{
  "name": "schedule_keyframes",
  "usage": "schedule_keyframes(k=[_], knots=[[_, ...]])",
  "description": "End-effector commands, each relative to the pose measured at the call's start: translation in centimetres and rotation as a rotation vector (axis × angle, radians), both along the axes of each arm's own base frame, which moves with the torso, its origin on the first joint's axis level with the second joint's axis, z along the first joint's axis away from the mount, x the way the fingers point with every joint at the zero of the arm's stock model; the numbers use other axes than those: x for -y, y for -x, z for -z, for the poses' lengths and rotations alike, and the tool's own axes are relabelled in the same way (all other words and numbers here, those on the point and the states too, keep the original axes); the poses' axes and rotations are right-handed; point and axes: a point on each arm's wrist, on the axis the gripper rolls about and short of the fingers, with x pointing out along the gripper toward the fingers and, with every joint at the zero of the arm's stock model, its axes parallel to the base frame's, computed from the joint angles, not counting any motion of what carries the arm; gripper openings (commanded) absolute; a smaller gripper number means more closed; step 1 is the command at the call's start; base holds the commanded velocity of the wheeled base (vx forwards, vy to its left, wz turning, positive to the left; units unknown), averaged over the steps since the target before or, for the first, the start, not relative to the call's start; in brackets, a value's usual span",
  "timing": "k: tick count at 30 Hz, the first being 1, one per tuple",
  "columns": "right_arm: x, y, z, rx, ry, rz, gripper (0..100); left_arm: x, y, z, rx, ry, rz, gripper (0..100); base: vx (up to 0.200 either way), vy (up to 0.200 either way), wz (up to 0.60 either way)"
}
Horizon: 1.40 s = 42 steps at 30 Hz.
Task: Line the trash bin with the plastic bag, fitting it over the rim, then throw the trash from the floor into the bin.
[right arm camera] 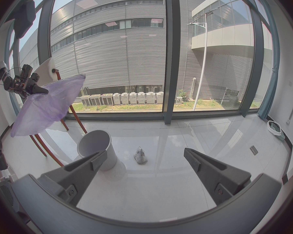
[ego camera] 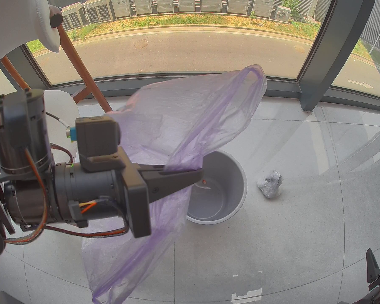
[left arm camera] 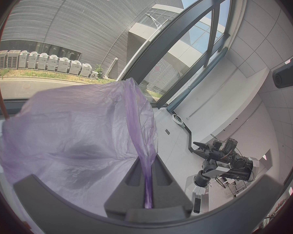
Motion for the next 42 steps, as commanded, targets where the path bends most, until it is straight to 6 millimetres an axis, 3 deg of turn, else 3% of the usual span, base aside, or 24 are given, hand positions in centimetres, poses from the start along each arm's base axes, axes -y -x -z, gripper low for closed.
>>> schedule_keyframes(k=[1,13,21,27,29,36,42], knots=[[0.0,0.0,0.5,-0.005,0.000,-0.001,100,1.2,-1.2,0.4,-0.014,-0.014,0.005,0,0.000,0.000,0.00],[0.0,0.0,0.5,-0.005,0.000,-0.001,100,1.3,-2.5,0.7,-0.019,-0.027,-0.029,0,0.000,0.000,0.00],[0.0,0.0,0.5,-0.005,0.000,-0.001,100,0.4,-6.2,3.1,0.078,-0.173,-0.092,0,0.000,0.000,0.00],[0.0,0.0,0.5,-0.005,0.000,-0.001,100,0.5,-7.4,3.1,0.086,-0.177,-0.116,0,0.000,0.000,0.00],[0.0,0.0,0.5,-0.005,0.000,-0.001,100,0.5,-9.1,2.7,0.103,-0.176,-0.173,0,0.000,0.000,0.00],[0.0,0.0,0.5,-0.005,0.000,-0.001,100,1.2,-11.9,0.8,0.147,-0.148,-0.301,0,0.000,0.000,0.00],[0.0,0.0,0.5,-0.007,0.002,-0.001,100,2.0,-13.4,1.6,0.140,-0.183,-0.404,0,0.000,0.000,0.00]])
